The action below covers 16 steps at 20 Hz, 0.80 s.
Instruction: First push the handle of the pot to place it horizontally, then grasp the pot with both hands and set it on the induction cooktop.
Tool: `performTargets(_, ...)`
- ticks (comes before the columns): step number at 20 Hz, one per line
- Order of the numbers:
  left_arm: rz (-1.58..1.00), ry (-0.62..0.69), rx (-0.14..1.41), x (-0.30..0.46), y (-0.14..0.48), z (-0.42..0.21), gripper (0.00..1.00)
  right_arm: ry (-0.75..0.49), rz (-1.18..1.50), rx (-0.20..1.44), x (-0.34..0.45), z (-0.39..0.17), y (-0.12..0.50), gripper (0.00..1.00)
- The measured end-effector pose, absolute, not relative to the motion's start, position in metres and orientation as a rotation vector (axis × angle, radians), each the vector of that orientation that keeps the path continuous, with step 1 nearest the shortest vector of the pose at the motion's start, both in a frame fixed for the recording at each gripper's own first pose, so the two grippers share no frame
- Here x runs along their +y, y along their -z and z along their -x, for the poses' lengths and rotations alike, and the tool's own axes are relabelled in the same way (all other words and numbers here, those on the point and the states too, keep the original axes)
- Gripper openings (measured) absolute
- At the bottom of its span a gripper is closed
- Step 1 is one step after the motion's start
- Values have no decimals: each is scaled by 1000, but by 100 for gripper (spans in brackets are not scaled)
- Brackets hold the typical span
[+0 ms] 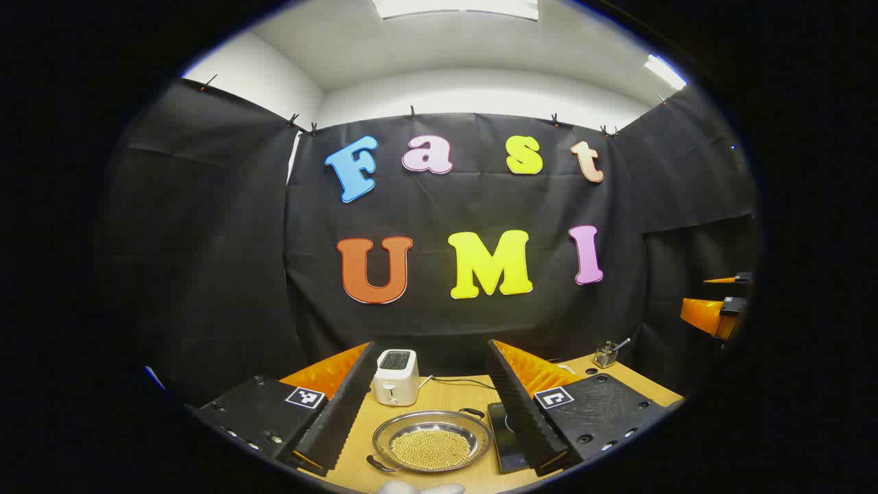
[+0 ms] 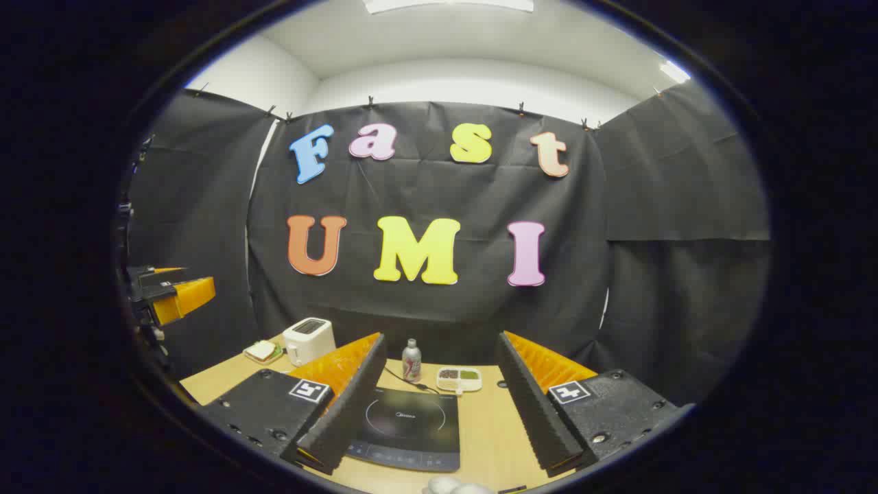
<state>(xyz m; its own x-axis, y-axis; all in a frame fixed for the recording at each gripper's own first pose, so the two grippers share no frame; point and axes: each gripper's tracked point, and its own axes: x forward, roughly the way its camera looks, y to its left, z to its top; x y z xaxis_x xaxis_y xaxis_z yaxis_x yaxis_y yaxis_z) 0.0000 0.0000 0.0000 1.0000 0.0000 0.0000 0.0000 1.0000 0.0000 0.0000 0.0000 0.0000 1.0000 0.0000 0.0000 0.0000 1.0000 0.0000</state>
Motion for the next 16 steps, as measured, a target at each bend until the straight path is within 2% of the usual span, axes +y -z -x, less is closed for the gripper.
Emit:
performTargets(1,3,2,-1,1,0,1,84,1,1,3,1,0,0,100)
performTargets(2,5,2,-2,2,0,0,95,2,2,5,1,0,2,100)
performTargets(4,-7,-8,-9,8,0,0,95,1,6,5,4,0,1,100)
performTargets(5,-10,-9,-12,9,-2,0,84,2,11,5,5,-1,0,100)
performTargets(6,-8,-5,-16,9,-2,0,89,0,14,5,6,0,0,100)
performTargets(10,6,9,-27,9,-7,-1,75,-1,20,-7,9,0,-7,100)
performTargets(11,9,20,-28,8,-7,-2,48,-2,21,-10,10,-1,-8,100)
performTargets(12,14,38,-25,3,-5,-2,38,-2,25,-12,10,0,-8,100)
performTargets(13,17,58,-16,1,-1,0,44,0,28,-10,10,0,-8,100)
performTargets(15,39,104,29,-6,11,-1,7,3,34,-5,10,0,-5,100)
performTargets(16,57,131,59,-11,19,-1,1,5,40,-2,10,0,-4,100)
